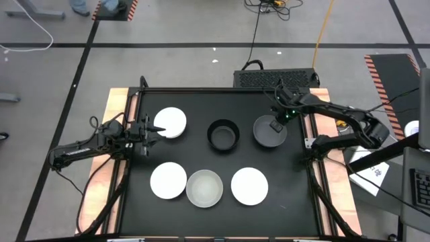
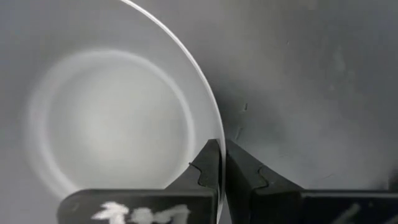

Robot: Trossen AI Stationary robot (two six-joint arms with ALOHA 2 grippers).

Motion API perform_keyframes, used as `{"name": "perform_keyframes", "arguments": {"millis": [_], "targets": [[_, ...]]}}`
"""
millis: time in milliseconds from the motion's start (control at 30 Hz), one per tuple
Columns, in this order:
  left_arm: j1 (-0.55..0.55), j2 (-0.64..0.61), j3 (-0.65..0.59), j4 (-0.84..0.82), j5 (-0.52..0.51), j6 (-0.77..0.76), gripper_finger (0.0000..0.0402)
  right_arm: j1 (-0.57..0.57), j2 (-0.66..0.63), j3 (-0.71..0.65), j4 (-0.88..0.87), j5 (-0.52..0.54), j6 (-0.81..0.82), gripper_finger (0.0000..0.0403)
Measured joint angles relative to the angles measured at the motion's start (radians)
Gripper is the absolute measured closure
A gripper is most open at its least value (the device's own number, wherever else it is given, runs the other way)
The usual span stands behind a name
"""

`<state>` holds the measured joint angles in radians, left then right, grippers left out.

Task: Nest bowls inside each other
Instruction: Stack the gray bowl on the black bowl

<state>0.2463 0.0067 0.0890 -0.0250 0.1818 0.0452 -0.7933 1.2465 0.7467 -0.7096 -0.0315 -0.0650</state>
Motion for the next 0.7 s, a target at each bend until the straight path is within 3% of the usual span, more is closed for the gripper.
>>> {"name": "perform_keyframes", "arguments": {"millis": [200, 567, 700], "targets": [[0.0, 0.0, 0.0, 0.002, 0.0, 0.0, 0.0254, 0.0, -0.056, 0.01, 0.063, -0.096, -0.008, 0.0403], [0.0, 0.0, 0.0, 0.001, 0.0, 0.0, 0.0254, 0.017, -0.138, 0.145, 0.062, -0.106, -0.008, 0.0403], [0.0, 0.0, 0.0, 0.0, 0.0, 0.0, 0.0254, 0.017, -0.143, 0.18, 0.066, -0.217, -0.011, 0.0403]]}}
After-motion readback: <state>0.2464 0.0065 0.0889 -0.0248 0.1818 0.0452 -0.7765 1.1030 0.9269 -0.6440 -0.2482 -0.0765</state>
